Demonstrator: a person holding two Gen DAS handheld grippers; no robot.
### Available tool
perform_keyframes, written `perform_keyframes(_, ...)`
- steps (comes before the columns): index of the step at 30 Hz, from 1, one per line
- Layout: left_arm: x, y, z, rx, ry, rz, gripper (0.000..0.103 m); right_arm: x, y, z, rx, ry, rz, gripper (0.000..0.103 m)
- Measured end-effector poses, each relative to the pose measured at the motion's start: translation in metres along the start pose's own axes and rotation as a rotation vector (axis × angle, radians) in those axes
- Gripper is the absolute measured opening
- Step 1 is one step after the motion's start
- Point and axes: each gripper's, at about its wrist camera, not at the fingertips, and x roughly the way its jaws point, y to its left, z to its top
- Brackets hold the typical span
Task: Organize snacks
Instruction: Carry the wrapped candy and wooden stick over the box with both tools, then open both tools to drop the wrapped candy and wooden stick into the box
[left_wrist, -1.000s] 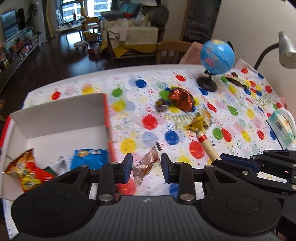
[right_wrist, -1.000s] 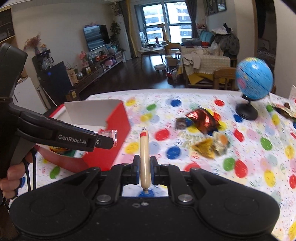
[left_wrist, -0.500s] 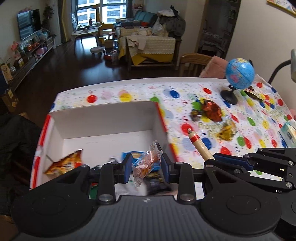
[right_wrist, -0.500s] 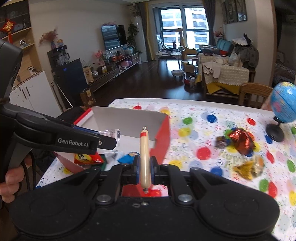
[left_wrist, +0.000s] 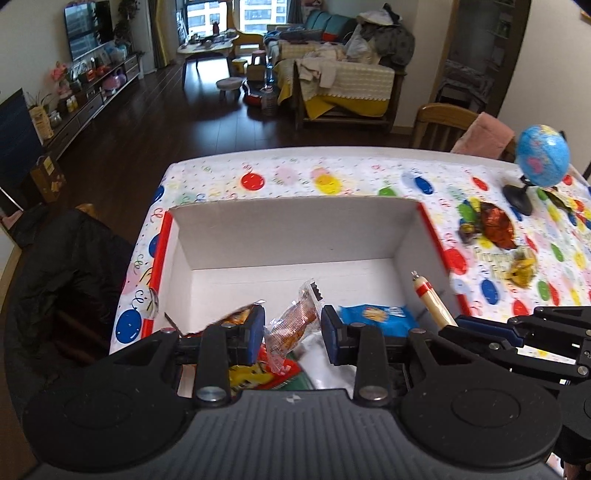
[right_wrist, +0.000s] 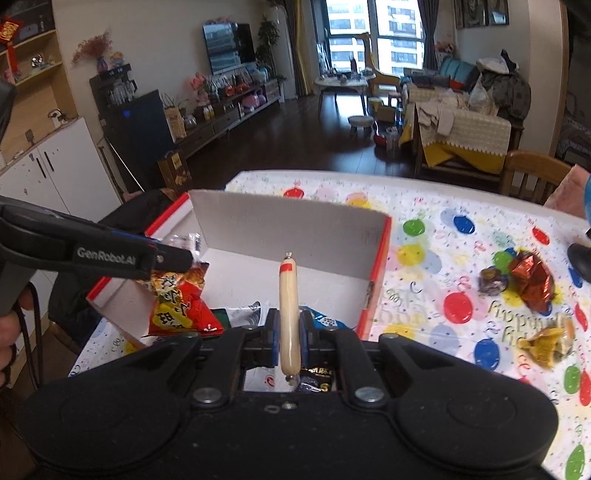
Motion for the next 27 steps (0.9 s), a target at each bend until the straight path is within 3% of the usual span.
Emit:
perform_keyframes(14,0.067,0.002,0.008,0.053,0.085,0.019,0.033,0.062,0.009,0.001,-0.036,0.115,-0.025,0.009)
perform_keyframes(21,0.086,-0.004,0.001,0.081,0.131,0.017,0.033,0.07,0.013,-0.005,-0.049,0.144,-0.015,0.009)
perform_keyframes(27,0.091,-0.006,-0.006,0.085,0.153,0.009,0.033,0.069,0.015,-0.004,-0.052,0.142,-0.015,0.016)
